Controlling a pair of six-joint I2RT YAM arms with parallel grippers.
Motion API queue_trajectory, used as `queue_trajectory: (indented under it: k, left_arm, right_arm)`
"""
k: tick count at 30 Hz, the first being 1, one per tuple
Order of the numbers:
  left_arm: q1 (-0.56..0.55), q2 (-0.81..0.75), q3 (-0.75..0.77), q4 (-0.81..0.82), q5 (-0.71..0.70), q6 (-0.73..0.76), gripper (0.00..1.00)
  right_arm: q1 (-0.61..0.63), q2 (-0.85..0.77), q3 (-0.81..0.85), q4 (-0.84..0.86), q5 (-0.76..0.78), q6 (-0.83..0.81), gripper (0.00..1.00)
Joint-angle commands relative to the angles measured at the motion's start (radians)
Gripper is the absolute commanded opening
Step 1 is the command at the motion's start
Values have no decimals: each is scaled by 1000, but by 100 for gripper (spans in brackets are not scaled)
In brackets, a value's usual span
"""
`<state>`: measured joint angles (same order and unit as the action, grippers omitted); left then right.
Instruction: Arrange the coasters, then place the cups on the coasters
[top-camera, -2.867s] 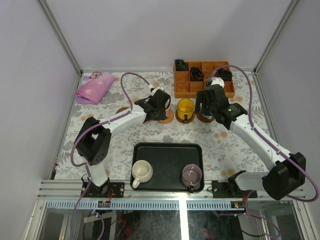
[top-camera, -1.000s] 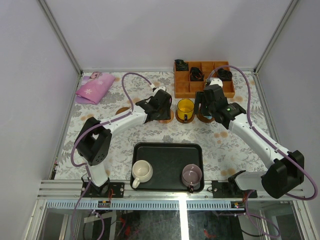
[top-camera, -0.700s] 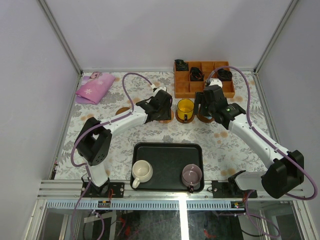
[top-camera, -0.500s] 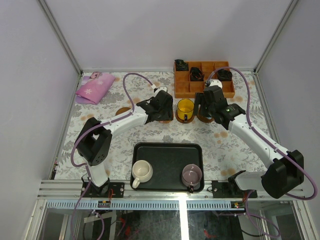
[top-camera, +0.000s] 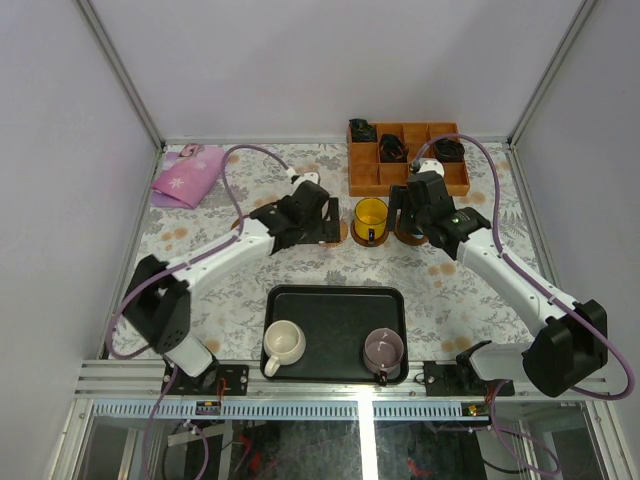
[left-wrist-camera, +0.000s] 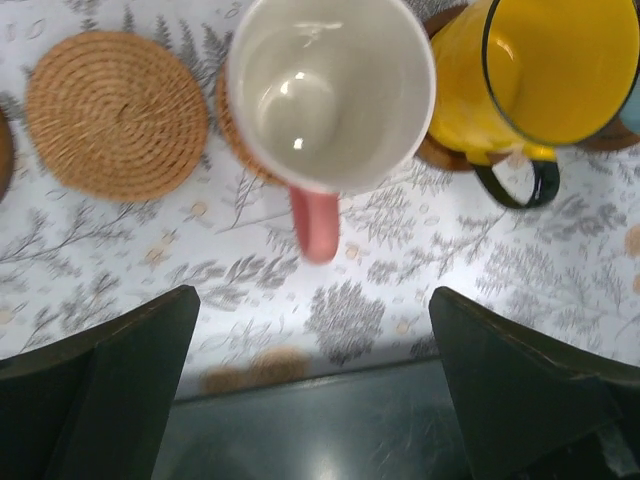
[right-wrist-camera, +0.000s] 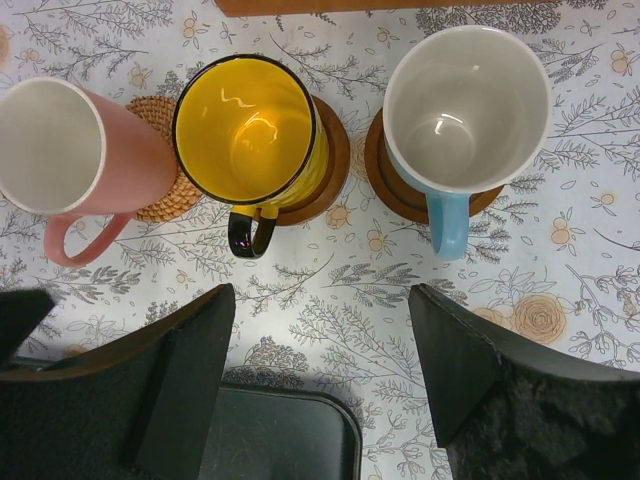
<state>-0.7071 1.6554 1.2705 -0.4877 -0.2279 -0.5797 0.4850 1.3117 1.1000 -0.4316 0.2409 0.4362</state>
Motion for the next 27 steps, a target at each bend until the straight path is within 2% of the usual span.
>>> queue_trajectory:
  k: [1, 6, 12, 19, 22, 27]
  left_arm:
    - [-8, -164, -67, -145, 18, 72, 100]
    - [-27, -372, -136, -334, 112, 98, 100]
    - [-99, -546, -199, -454, 219, -36, 100]
    - [-293, -543, -274, -524, 149, -176, 100]
    - [-330, -507, -261, -489, 95, -140, 100]
    - [-340, -436, -239, -355, 78, 4, 100]
  right_arm:
    - [-6, -4, 46, 40, -26, -22, 78]
    - [-6, 34, 71, 44, -49, -38, 78]
    - [-6, 90, 117, 38, -72, -63, 78]
    - [-6, 51, 69, -25, -95, -60, 76]
    - [-6, -18, 29, -100, -93, -76, 72]
    - [-6, -160, -31, -271, -66, -59, 63]
